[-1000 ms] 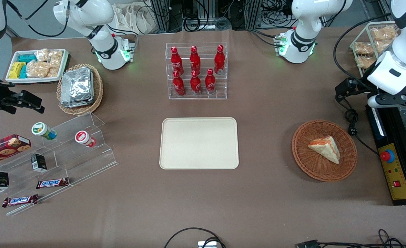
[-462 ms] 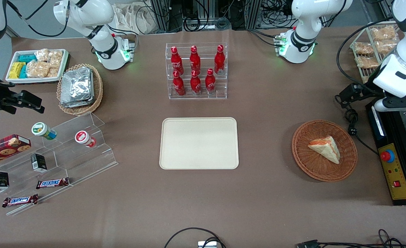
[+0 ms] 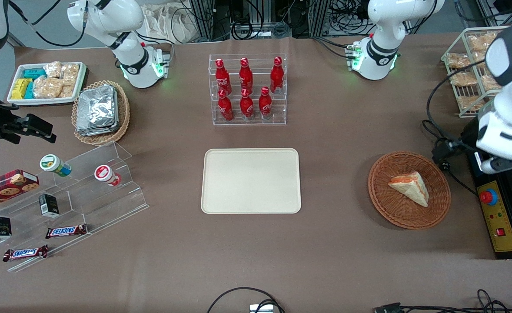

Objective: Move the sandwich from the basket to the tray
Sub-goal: 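Move the left gripper over the wicker basket toward the sandwich, then lower the left gripper and close it on the wrapped sandwich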

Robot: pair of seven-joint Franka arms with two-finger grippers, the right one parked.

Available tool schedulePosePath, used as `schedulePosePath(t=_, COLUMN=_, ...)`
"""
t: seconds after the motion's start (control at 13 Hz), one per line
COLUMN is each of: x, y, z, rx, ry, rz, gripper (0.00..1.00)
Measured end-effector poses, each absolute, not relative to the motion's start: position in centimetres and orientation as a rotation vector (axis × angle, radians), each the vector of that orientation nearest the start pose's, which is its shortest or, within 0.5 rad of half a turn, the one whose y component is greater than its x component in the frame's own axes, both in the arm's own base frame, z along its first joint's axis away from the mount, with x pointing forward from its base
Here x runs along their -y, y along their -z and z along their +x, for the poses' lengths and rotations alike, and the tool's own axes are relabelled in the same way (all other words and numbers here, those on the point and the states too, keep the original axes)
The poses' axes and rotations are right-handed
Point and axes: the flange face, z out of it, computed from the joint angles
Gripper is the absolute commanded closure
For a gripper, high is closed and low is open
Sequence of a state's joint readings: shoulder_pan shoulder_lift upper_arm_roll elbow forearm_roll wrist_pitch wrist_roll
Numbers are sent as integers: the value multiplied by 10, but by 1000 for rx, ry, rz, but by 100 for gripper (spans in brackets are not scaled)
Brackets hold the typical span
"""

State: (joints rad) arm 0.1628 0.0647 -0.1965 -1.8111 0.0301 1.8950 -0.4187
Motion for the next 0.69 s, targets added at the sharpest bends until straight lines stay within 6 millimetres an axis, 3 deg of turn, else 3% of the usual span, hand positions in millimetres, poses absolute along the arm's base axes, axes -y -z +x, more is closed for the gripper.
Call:
schedulePosePath(t=0.15, x=12, y=-456, z=599, rx=832, ry=-7, rz=-2984, gripper=0)
schedulePosePath(t=0.38, x=11, y=-397, z=616, rx=1046, ry=-43, rz=-2868, gripper=0)
schedulePosePath(t=0.69, x=15, y=-354, z=617, rx=1212, ry=-101, rz=-2785, gripper=0)
